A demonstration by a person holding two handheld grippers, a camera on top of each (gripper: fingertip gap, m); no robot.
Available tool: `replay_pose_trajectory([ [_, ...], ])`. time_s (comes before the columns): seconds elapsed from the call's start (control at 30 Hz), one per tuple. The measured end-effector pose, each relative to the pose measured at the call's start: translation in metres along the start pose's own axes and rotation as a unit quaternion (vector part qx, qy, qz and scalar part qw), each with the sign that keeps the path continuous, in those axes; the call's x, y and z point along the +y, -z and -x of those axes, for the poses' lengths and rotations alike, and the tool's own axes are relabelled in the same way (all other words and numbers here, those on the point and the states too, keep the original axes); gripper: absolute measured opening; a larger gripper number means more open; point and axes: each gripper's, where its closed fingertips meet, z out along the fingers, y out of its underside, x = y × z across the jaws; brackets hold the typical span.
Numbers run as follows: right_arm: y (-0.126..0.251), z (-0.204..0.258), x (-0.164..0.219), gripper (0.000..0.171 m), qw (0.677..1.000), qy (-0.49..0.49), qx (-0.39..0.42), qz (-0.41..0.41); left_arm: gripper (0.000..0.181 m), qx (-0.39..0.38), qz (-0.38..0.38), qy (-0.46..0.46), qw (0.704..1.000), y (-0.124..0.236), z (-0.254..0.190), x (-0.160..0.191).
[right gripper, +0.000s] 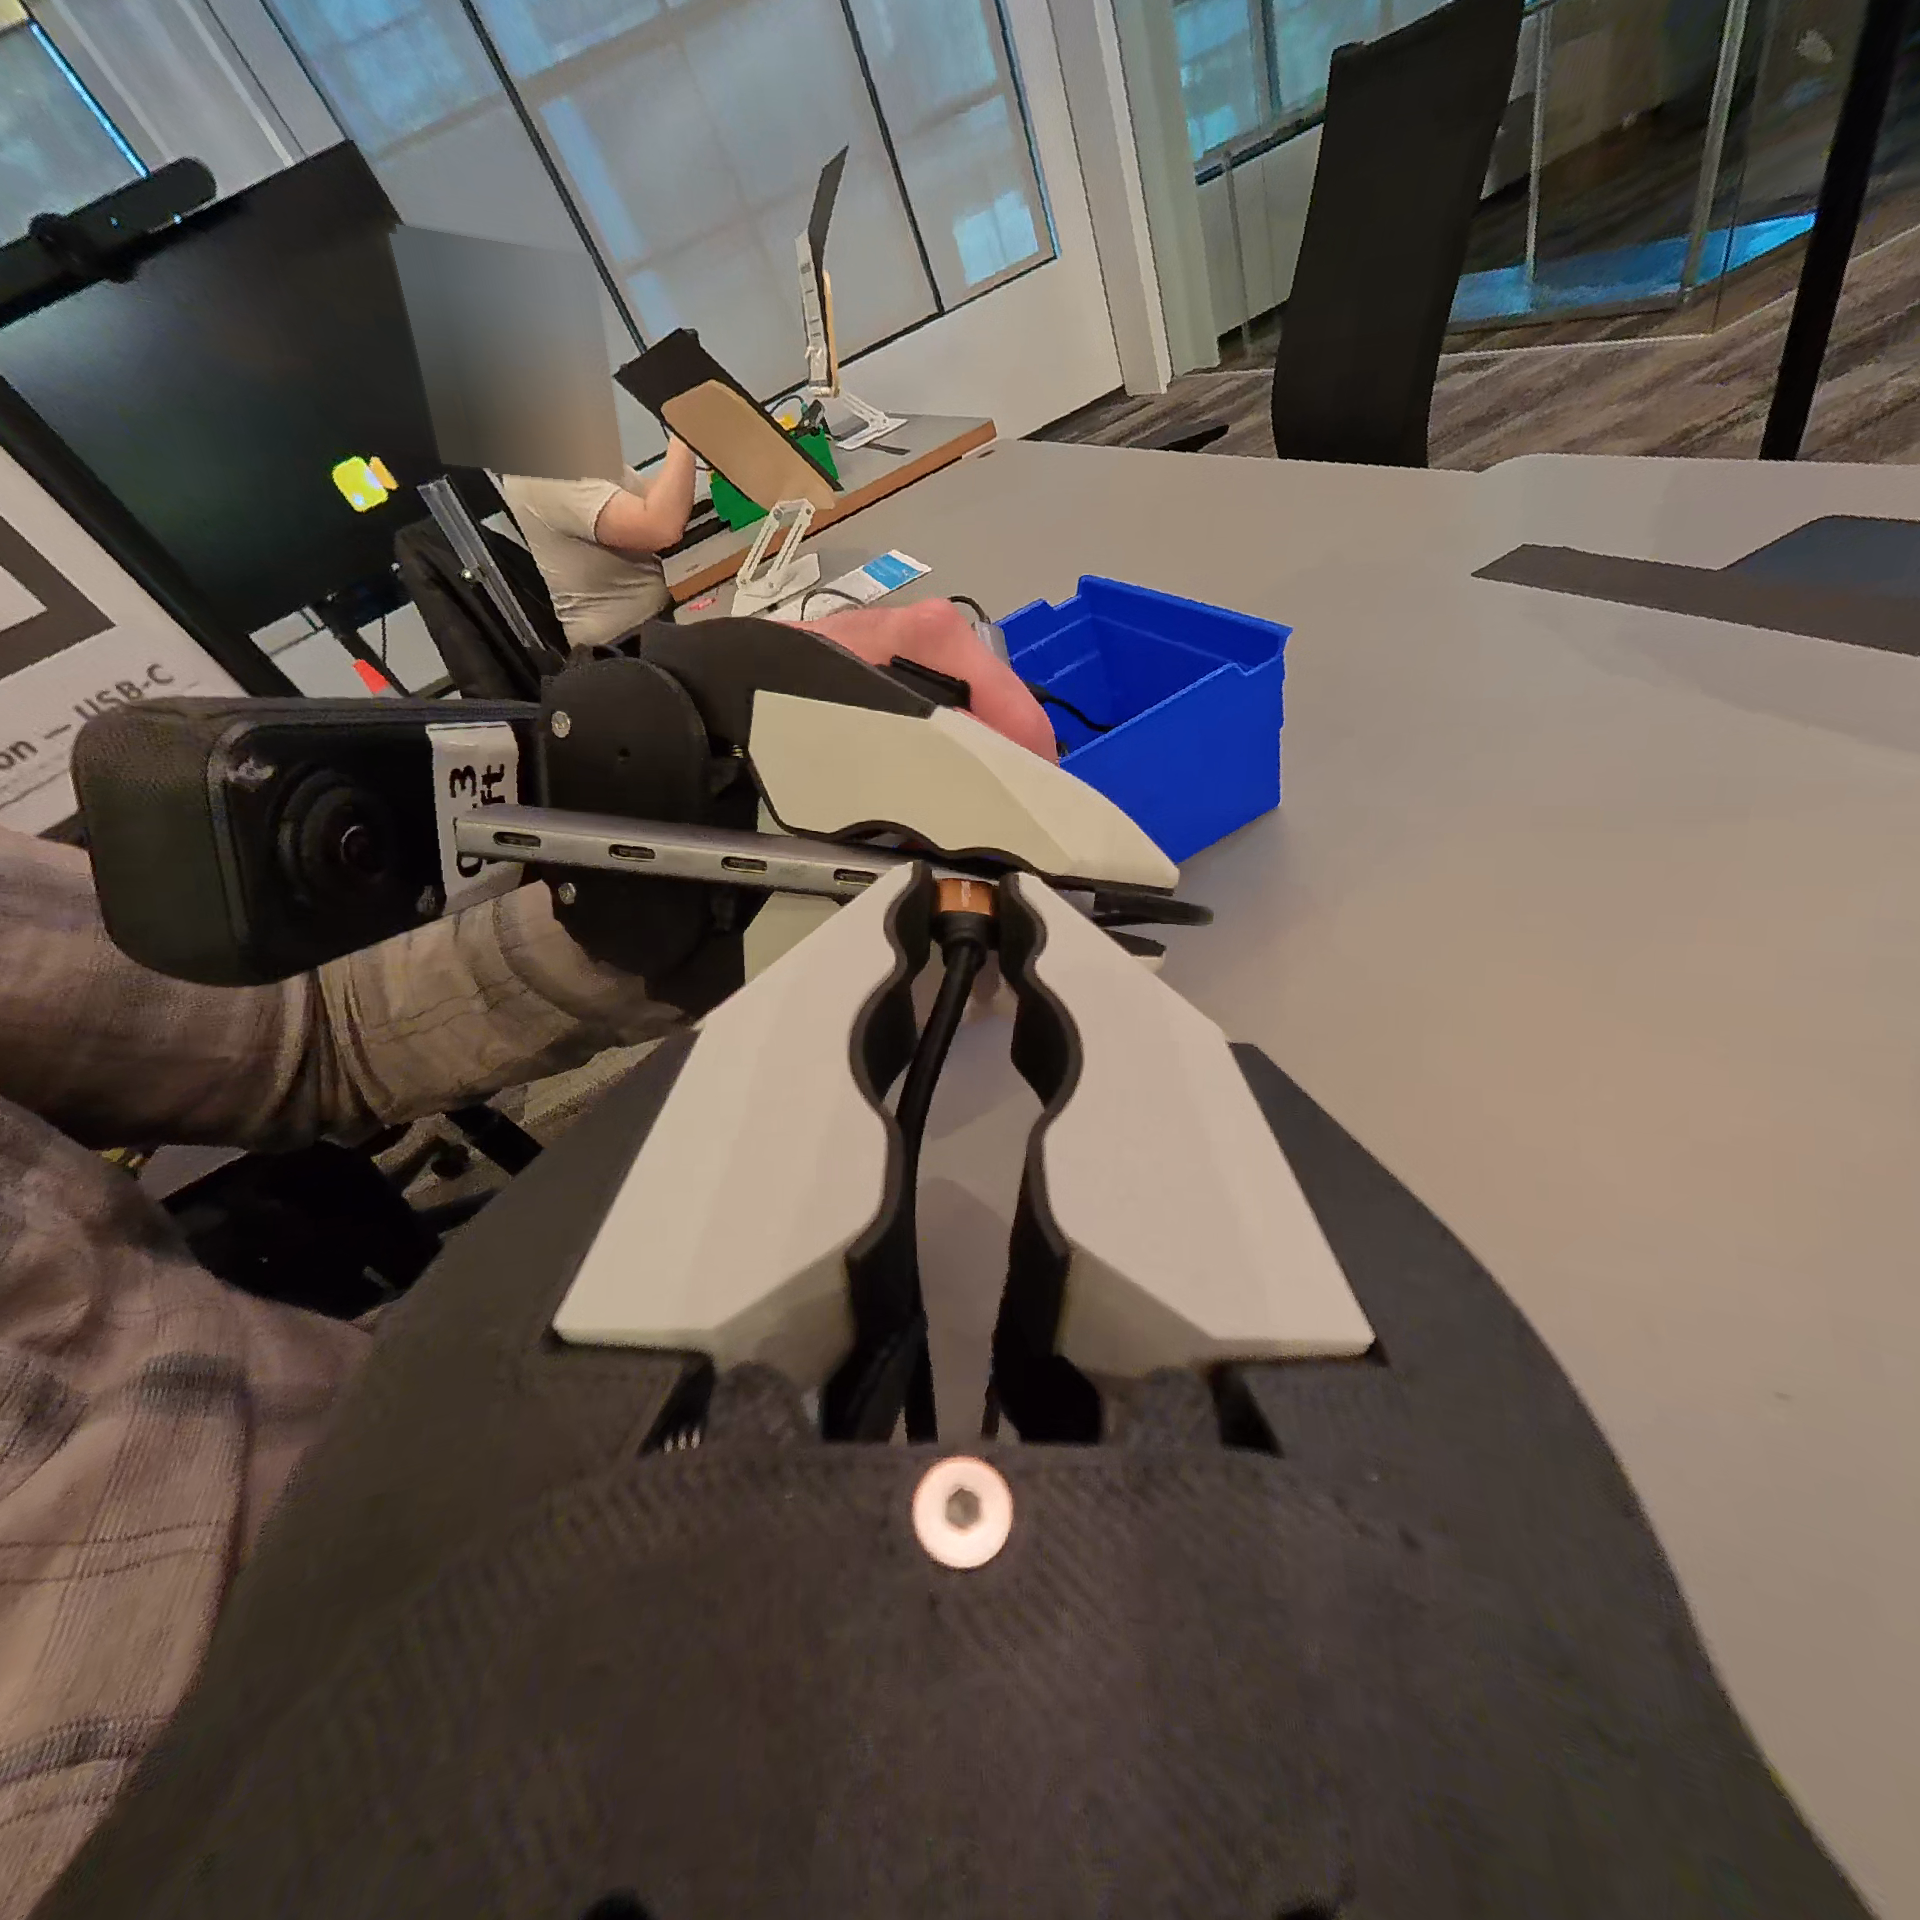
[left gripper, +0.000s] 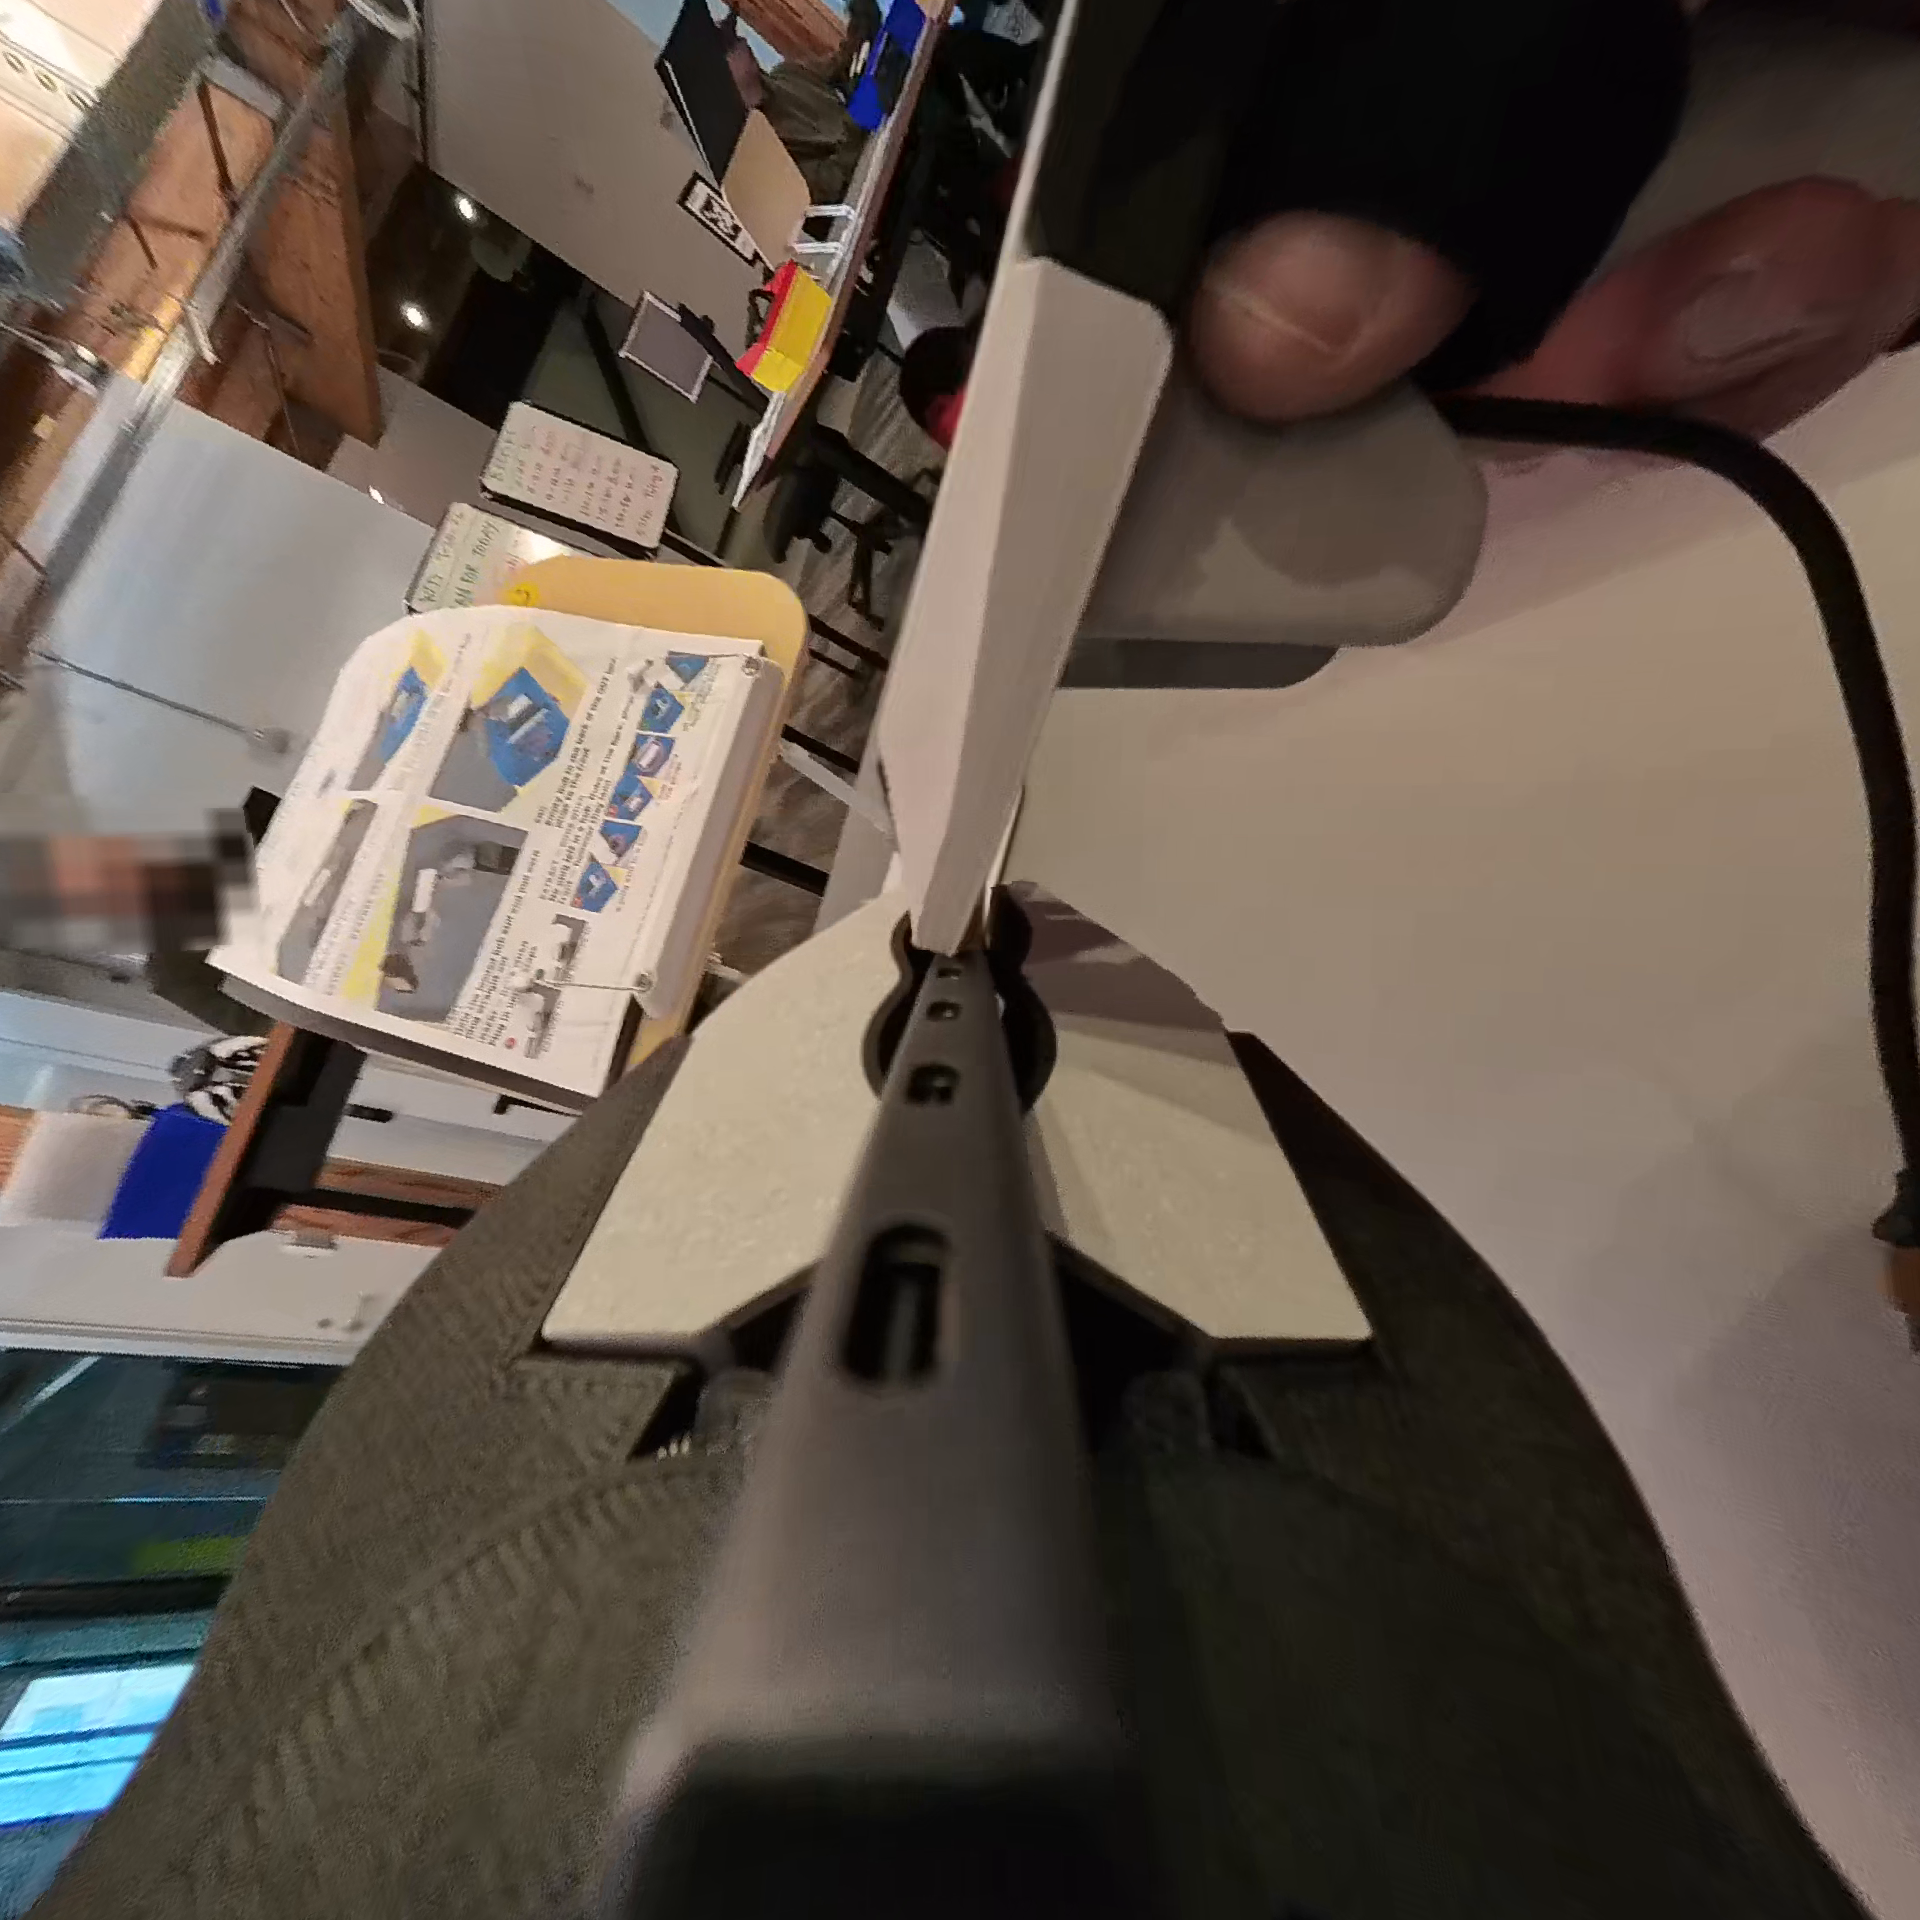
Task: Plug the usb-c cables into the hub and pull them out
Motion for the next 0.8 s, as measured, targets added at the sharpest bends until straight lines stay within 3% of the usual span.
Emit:
replay_pose_trajectory([
  [0.33, -0.0030, -0.0067, -0.0033, 0.010, 0.999, 0.001, 0.047, -0.019, 0.017, -0.020, 0.004, 0.012, 1.000, -0.0020, 0.0054, 0.0047],
  [0.8, 0.0012, -0.0007, -0.0033, 0.010, 0.999, 0.036, 0.034, 0.004, 0.010, -0.021, 0.012, -0.027, 0.999, 0.0027, 0.0032, 0.0020],
])
